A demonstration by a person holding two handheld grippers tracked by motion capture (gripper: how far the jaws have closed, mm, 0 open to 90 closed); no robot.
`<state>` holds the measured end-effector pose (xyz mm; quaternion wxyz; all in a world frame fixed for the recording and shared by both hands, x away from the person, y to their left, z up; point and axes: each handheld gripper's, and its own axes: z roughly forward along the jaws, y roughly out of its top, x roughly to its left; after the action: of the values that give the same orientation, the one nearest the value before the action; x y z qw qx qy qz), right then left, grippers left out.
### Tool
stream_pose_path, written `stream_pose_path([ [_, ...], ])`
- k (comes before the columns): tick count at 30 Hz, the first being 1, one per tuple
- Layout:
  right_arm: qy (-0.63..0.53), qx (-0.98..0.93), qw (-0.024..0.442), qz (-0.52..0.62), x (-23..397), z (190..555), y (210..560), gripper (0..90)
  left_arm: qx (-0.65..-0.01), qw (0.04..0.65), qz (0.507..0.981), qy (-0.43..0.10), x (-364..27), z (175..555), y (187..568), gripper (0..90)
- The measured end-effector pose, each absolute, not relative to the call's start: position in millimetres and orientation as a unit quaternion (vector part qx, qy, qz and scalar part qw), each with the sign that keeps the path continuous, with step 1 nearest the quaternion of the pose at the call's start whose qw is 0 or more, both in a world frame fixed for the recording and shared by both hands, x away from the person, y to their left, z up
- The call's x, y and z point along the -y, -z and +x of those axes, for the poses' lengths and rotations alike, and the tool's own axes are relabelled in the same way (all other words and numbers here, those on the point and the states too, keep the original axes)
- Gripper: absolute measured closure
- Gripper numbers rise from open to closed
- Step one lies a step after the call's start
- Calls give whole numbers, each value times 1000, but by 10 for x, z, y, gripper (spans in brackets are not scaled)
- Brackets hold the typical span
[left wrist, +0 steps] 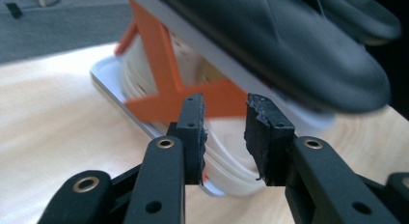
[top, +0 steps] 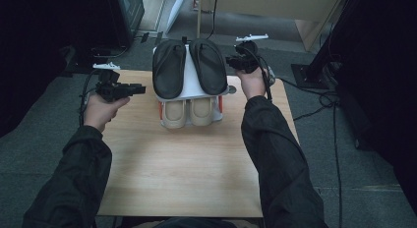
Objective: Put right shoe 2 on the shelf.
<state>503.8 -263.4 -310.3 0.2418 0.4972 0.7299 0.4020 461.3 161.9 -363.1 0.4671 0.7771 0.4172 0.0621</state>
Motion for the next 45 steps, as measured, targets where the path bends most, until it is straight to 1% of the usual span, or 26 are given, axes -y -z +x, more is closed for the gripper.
stream_pose_path([
  [3,-403,-736,260,478,2697,5054,3183,730,-418,459,781,-71,-1587,4747,3536,691],
  [10,-404,-736,230,492,2698,5160,3361,709,-430,446,781,-75,-1495,5002,3458,680],
  [15,-402,-740,227,490,2655,5197,3445,712,-428,439,786,-73,-1395,5084,3483,664],
  [31,-412,-747,215,476,2594,5170,3468,709,-426,430,792,-81,-1206,5182,3437,659],
  [35,-413,-751,210,470,2545,5144,3455,713,-431,434,787,-78,-1199,5198,3451,660],
  [38,-411,-752,216,468,2525,5131,3451,719,-432,435,787,-77,-1202,5204,3451,663],
  [41,-415,-750,208,471,2546,5138,3463,709,-435,435,785,-76,-1212,5210,3455,648],
  [44,-410,-752,213,470,2549,5123,3462,700,-436,434,785,-74,-1220,5209,3455,625],
  [45,-411,-751,224,465,2554,5103,3462,709,-437,432,785,-78,-1219,5201,3448,631],
])
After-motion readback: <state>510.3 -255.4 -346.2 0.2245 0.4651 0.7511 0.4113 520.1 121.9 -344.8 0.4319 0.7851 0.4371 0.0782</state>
